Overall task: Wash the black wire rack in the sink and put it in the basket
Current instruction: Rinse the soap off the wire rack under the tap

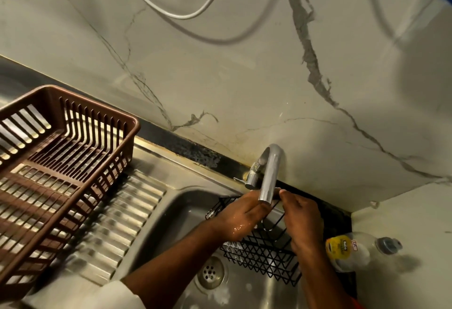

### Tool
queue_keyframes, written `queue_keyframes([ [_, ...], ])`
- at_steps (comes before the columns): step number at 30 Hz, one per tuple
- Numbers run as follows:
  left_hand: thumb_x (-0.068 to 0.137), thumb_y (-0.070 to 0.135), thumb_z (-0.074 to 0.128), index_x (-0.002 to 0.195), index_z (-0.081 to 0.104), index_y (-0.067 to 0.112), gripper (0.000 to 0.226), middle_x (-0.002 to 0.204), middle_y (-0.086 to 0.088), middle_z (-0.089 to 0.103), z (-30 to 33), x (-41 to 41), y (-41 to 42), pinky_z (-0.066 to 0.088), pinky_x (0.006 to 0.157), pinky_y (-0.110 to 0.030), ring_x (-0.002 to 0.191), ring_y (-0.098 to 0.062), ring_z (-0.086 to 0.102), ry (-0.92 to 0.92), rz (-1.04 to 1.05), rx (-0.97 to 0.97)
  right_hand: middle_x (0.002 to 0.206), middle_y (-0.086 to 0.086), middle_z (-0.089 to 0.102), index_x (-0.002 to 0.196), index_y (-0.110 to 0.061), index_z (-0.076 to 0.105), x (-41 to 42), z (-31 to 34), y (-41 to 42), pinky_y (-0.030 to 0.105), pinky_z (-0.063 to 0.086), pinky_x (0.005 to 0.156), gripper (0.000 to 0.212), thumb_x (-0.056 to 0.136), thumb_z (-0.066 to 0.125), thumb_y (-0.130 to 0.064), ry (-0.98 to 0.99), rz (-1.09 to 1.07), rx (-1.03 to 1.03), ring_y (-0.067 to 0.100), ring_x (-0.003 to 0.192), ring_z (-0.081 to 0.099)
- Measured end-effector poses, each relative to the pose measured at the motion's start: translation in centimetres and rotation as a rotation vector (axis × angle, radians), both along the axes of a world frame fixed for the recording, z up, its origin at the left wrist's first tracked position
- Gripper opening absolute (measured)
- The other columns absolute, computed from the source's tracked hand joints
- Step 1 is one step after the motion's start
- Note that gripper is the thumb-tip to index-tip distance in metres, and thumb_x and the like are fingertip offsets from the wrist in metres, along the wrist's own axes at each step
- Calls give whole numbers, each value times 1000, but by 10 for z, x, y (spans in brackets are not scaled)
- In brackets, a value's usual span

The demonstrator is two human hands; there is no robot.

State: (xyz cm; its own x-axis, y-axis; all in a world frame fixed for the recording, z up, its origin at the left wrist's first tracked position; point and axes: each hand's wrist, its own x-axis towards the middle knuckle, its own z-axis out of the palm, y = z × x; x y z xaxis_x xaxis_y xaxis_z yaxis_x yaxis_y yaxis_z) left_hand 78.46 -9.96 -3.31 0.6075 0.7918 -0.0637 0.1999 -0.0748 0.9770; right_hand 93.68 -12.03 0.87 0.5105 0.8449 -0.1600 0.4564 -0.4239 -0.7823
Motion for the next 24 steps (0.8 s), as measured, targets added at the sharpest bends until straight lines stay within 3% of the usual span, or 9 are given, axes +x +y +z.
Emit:
queue_keyframes([
  [3, 104, 60, 33, 148, 35, 52, 45, 154, 8, 45, -14, -17, -4, 44, 113, -42, 134, -4, 45, 86, 89, 5, 74, 20, 68, 77, 0, 68, 7, 3, -2, 41, 52, 64, 40, 95, 63, -36, 23, -49, 65, 36, 69, 66],
  [5, 107, 52, 33, 147, 23, 54, 41, 163, 8, 34, -14, -24, -4, 27, 124, -40, 144, -4, 31, 177, 106, -12, 79, 22, 69, 81, 0, 69, 8, 3, -4, 46, 55, 69, 39, 94, 65, -37, 52, -91, 62, 37, 74, 67],
  [7, 109, 48, 31, 154, 26, 43, 45, 164, 8, 32, -5, -22, -5, 20, 125, -34, 149, -8, 27, 229, 86, -10, 78, 20, 70, 79, -4, 71, 4, 3, -3, 49, 56, 77, 34, 94, 65, -34, 81, -122, 38, 36, 80, 68],
  [9, 108, 51, 31, 150, 44, 30, 49, 150, 3, 50, 5, -10, -4, 37, 117, -38, 135, -14, 47, 218, 62, -24, 74, 15, 69, 74, -6, 71, -2, 3, -2, 40, 53, 71, 33, 96, 63, -29, 105, -109, 17, 35, 75, 66],
  [11, 104, 63, 27, 127, 59, 22, 57, 121, -2, 65, 16, 4, -6, 51, 100, -43, 108, -17, 61, 222, 18, -20, 70, 2, 69, 78, -13, 74, -6, 1, -3, 30, 46, 59, 30, 99, 58, -27, 106, -62, -46, 21, 69, 65],
  [14, 100, 71, 23, 126, 59, 20, 68, 116, -7, 68, 20, 9, -1, 54, 95, -44, 106, -23, 64, 255, -2, 32, 75, -2, 70, 94, -18, 78, -10, -4, -2, 28, 42, 59, 25, 99, 56, -29, 147, -84, -97, 15, 73, 65],
  [17, 107, 53, 32, 119, 62, 18, 47, 99, -5, 66, 23, -1, 4, 51, 79, -33, 88, -16, 62, 238, 38, -6, 67, 1, 61, 80, -13, 71, -14, -2, 1, 28, 38, 55, 28, 98, 58, -28, 190, -138, -105, 16, 63, 55],
  [21, 108, 49, 31, 92, 65, 33, 41, 80, 1, 65, -7, -16, 4, 54, 73, -36, 73, -8, 61, 185, 226, 73, 64, 7, 52, 67, -11, 58, -10, 2, 3, 30, 36, 57, 35, 97, 61, -30, 249, -205, -97, 21, 59, 46],
  [24, 109, 49, 27, 116, 71, 29, 49, 76, 11, 64, -27, -13, 0, 47, 67, -21, 68, 4, 58, 246, 359, 225, 62, 6, 48, 69, -10, 59, -8, 0, 7, 33, 36, 62, 35, 96, 62, -33, 246, -234, -101, 21, 58, 44],
])
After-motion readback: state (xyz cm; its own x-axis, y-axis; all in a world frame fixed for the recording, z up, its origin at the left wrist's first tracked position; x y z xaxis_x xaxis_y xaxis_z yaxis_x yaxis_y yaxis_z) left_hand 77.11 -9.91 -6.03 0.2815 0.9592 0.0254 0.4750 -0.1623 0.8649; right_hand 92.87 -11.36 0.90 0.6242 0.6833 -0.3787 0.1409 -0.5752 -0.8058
